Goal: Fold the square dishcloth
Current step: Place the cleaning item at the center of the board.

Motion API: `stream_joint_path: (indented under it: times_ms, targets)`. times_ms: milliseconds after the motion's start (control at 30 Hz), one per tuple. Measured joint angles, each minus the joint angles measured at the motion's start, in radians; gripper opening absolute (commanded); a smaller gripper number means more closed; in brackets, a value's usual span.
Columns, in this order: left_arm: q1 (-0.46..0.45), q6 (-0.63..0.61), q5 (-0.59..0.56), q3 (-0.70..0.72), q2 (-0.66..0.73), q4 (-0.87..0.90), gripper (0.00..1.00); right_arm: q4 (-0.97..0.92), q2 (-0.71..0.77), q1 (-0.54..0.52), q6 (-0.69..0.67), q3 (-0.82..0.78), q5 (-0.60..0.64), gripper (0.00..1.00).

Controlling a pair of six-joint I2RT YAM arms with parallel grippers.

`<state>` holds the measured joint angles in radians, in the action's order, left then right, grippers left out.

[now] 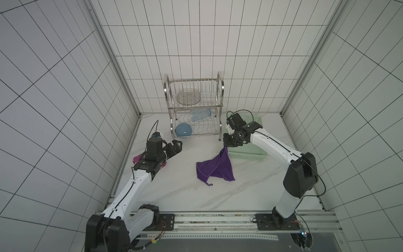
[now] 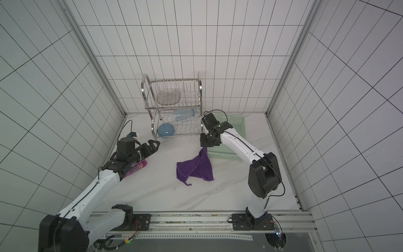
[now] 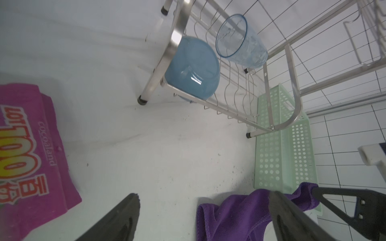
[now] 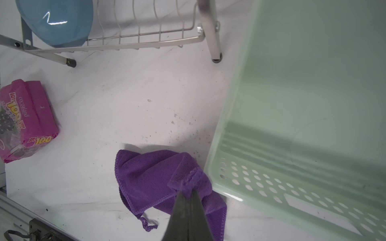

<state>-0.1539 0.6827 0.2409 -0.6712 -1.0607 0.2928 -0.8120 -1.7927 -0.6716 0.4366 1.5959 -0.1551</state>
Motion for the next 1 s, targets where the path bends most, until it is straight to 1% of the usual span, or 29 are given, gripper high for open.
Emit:
stream_joint_path:
  times_ms: [133, 233, 367, 467, 533, 700, 833, 1000]
  targets:
    - [-0.003, 0.019, 0.042, 0.056, -0.006, -0.008, 0.98, 0.01, -0.101, -0.025, -0.004, 0.104, -0.021, 0.0]
    - [-0.003, 0.025, 0.056, 0.068, -0.006, -0.017, 0.98, 0.014, -0.161, -0.031, 0.001, 0.152, -0.018, 0.0]
    - [-0.01, 0.021, 0.069, 0.069, 0.0, -0.039, 0.98, 0.015, -0.206, -0.018, 0.016, 0.166, 0.023, 0.0]
    - [-0.047, -0.006, 0.075, 0.069, 0.003, -0.057, 0.98, 0.015, -0.216, 0.006, 0.029, 0.161, 0.069, 0.0]
    - [-0.09, -0.035, 0.071, 0.069, 0.003, -0.065, 0.97, 0.015, -0.216, 0.026, 0.034, 0.152, 0.096, 0.0]
    - [-0.235, -0.132, 0.039, 0.069, -0.013, -0.095, 0.94, 0.015, -0.211, 0.085, 0.047, 0.105, 0.142, 0.0]
    - [-0.348, -0.215, 0.011, 0.067, -0.069, -0.103, 0.94, 0.015, -0.181, 0.129, 0.05, 0.066, 0.174, 0.0]
    - [-0.455, -0.319, -0.026, 0.05, -0.177, -0.113, 0.94, 0.011, -0.145, 0.18, 0.053, 0.019, 0.19, 0.0]
